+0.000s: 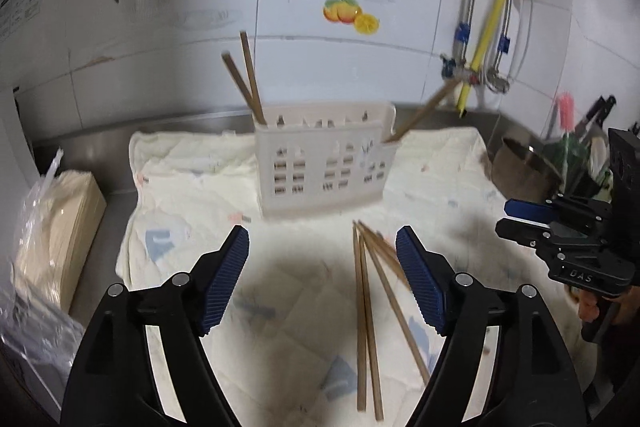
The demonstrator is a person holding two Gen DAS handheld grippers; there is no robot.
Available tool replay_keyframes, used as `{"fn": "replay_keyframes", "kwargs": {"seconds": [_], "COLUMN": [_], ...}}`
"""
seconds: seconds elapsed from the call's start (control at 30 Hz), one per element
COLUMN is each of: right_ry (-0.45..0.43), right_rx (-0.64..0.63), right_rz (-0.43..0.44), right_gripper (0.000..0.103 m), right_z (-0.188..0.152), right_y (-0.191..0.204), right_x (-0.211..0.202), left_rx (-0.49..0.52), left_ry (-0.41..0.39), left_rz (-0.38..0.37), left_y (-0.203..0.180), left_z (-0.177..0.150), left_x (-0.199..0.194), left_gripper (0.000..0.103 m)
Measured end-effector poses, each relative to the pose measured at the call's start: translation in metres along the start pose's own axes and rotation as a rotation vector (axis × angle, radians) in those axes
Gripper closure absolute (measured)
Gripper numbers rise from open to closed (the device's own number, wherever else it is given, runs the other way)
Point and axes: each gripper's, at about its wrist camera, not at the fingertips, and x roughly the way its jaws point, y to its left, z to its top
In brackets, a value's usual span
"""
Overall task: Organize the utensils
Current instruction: 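Move both open tools back down to the remaining chopsticks, then close the right tool on a chopstick while the left tool grasps another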
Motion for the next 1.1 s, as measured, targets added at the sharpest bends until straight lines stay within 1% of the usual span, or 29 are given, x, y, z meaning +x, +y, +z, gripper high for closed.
{"fn": "replay_keyframes", "kwargs": {"seconds": [0.13, 0.23, 0.4, 0.47, 0.5, 0.57, 0.9, 1.1], "right_ry": [0.039, 0.083, 0.142, 0.164, 0.173, 0.189, 0.224, 0.234], "right_rx": [0.01, 0.015, 0.026, 0.033, 0.033, 0.034, 0.043, 0.044], "right_rz": [0.0, 0.005, 0.005, 0.011, 0.01, 0.012, 0.028, 0.022], "right_gripper": [0.068, 0.068, 0.073, 0.076, 0.076, 0.081, 0.089, 0.093], "right_z": [-0.025, -0.043, -0.069, -0.077, -0.079, -0.085, -0.092, -0.093], "right_y": [0.004, 0.006, 0.008, 0.008, 0.008, 0.009, 0.011, 0.011], "right_x": [0.007, 0.015, 0.028, 0.032, 0.034, 0.038, 0.053, 0.057], "left_rx": [-0.009, -0.022, -0.036, -0.042, -0.042, -0.036, -0.027, -0.007], "left_ry": [0.011, 0.024, 0.05, 0.06, 0.064, 0.078, 0.121, 0.148], "left_rz": [0.016, 0.009, 0.014, 0.013, 0.016, 0.028, 0.045, 0.032], "left_y": [-0.002, -0.002, -0.002, -0.002, -0.002, -0.002, -0.003, -0.01], "left_z": [-0.018, -0.03, -0.047, -0.052, -0.054, -0.06, -0.078, -0.086], "left_x": [-0.002, -0.003, -0.001, 0.0, 0.001, 0.002, 0.005, 0.01], "left_gripper": [0.028, 0.028, 0.028, 0.028, 0.028, 0.028, 0.028, 0.028]}}
